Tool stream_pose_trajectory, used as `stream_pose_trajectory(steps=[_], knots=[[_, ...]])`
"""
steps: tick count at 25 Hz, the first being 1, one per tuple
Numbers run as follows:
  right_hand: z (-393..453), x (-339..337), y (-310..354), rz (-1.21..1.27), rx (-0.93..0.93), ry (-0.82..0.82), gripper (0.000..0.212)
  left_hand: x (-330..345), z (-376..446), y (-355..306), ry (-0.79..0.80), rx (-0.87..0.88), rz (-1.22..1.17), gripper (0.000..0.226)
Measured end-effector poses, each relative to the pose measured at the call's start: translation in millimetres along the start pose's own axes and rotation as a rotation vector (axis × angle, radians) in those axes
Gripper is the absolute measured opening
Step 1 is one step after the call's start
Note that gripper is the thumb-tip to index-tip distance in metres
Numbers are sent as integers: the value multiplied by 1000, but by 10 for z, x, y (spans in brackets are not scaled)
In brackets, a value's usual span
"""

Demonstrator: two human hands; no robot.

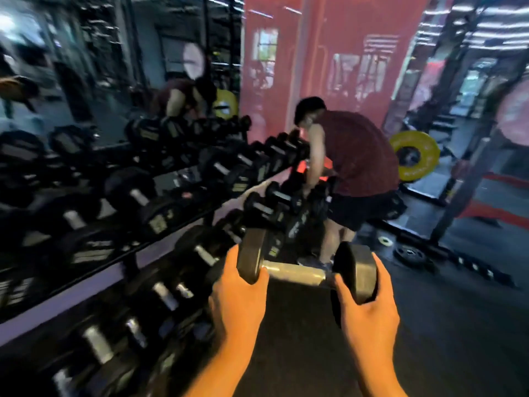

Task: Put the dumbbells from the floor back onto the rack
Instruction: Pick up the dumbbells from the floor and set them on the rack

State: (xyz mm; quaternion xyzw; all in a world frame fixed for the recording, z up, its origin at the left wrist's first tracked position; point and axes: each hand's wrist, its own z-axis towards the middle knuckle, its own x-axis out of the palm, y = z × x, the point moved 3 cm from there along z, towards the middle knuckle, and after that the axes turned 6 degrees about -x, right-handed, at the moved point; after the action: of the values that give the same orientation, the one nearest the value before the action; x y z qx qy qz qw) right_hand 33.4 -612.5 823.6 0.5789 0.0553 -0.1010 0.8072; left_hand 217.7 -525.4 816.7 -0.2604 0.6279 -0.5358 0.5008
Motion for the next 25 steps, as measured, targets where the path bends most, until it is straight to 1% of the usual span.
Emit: stream_pose_trajectory(steps=[2,5,7,10,12,14,18,22,25], knots=[[-330,726,365,66,-48,119,71,-799,336,230,-114,-44,-46,48],[-994,1774,908,157,-91,306,70,-2050,691,611,-340,-106,2,55],[-1504,2442,1325,219,-110,426,69,-2900,884,838,-484,-140,32,53],[-2238,3270,1806,256,-146,596,71,-3968,985,1112,-671,-202,66,49],[-2640,3759,2050,280,-182,697,70,-4514,1019,1280,-788,-259,64,50],[-3146,4298,2343,333,-237,841,68,-5099,1067,1537,-921,-316,47,46],[-4124,5284,2900,522,-326,1067,66,-6124,1193,1978,-1167,-398,27,43],[-4963,6136,3373,650,-352,1259,66,-6957,1346,2249,-1390,-427,0,42],[-5635,6593,3757,707,-421,1381,67,-7527,1365,2434,-1543,-473,-1,42]])
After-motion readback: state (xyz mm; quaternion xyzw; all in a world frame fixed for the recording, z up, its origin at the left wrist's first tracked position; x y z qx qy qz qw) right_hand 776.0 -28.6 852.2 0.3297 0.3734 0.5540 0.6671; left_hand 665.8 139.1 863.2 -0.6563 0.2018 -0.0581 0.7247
